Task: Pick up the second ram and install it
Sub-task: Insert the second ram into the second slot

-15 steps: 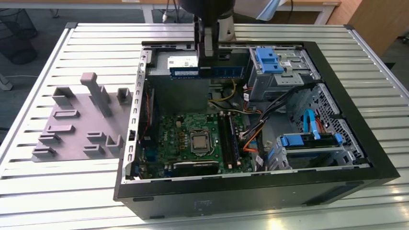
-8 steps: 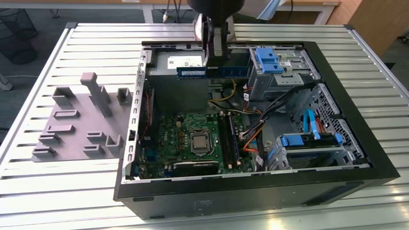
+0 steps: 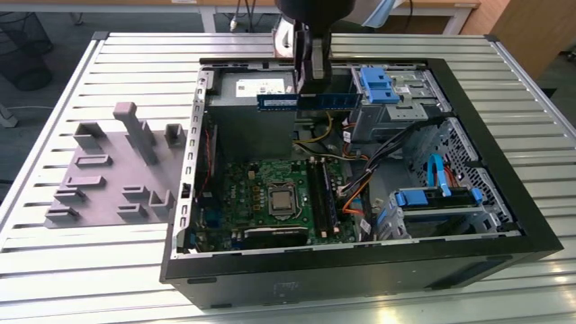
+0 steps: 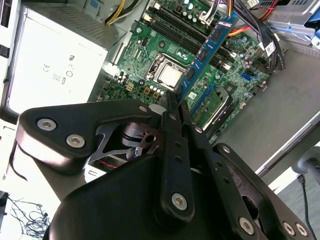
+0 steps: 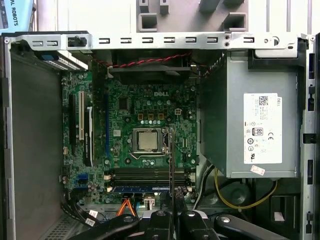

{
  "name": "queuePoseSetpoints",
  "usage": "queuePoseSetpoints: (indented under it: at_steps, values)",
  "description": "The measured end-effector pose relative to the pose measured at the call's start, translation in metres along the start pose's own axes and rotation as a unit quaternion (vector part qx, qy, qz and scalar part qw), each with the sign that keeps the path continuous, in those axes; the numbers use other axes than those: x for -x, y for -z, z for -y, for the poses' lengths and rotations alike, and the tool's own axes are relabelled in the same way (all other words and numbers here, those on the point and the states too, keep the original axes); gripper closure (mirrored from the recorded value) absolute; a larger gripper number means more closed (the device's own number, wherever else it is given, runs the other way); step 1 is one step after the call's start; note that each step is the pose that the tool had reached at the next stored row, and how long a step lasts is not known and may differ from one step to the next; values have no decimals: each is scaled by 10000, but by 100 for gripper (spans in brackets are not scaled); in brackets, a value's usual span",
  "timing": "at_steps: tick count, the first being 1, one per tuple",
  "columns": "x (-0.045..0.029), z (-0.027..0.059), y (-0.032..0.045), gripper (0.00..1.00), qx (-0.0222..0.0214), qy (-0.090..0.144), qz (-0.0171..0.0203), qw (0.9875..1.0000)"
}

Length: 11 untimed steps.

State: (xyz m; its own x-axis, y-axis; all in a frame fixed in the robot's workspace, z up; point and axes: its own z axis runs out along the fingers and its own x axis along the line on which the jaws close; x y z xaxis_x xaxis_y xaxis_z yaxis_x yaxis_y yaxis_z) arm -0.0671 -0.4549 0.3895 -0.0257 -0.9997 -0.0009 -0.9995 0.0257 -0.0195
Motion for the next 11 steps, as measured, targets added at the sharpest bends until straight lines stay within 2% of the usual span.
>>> queuePoseSetpoints:
  at_steps: [11]
  values:
    - [0,6,0,86,0,-13,0,10000]
